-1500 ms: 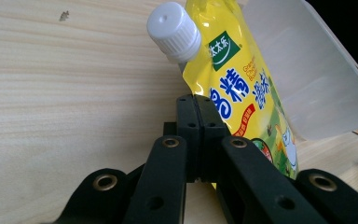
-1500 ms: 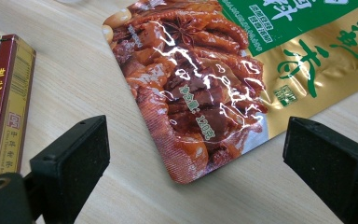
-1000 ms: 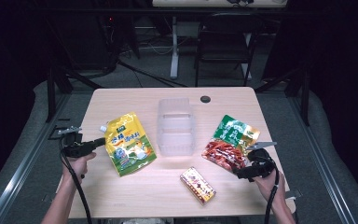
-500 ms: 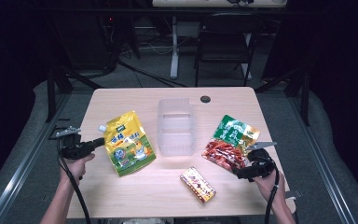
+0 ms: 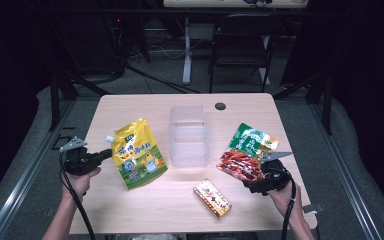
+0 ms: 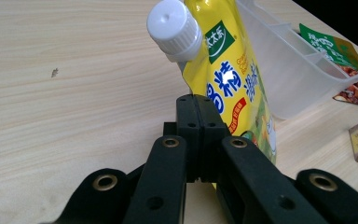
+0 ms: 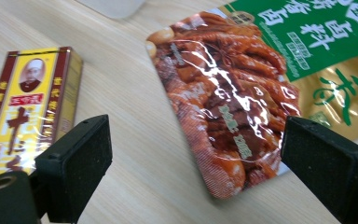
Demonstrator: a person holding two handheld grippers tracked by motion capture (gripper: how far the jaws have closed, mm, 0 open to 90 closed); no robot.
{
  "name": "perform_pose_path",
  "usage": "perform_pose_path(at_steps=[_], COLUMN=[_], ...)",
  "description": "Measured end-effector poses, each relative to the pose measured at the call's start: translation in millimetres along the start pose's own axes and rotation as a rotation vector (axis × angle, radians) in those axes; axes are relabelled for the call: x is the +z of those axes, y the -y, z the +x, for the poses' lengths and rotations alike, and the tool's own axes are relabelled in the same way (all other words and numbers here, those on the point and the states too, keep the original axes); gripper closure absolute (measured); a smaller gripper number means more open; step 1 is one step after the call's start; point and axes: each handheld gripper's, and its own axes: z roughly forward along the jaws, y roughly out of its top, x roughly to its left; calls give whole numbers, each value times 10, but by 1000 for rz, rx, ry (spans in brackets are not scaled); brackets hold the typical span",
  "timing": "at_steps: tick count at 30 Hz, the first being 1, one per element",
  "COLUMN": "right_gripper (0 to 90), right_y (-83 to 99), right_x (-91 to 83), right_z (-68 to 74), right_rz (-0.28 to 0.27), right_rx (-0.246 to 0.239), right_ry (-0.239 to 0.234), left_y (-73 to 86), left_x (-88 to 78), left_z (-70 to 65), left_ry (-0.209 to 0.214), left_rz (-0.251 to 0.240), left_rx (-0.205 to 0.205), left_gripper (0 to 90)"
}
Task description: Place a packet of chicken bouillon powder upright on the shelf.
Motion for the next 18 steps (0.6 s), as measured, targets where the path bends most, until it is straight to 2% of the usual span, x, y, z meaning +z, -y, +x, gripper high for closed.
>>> perform_pose_path(at_steps=[4,10,18], right_gripper=[87,99,106], right_y=[-37,-116,-249], right_x=[-4,8,45], right_z=[59,134,260], right_rz=[-7,-31,-35], right_rx=[-14,-25,-64], right_ry=[-21,-79,-138], left_y=[11,27,36], left_x=[-31,-60,-109], left_z=[-41,-84,-155], left_ry=[5,13,21], left_rz=[-7,-16,-26], left_rx=[15,41,102], left_gripper=[900,900,900])
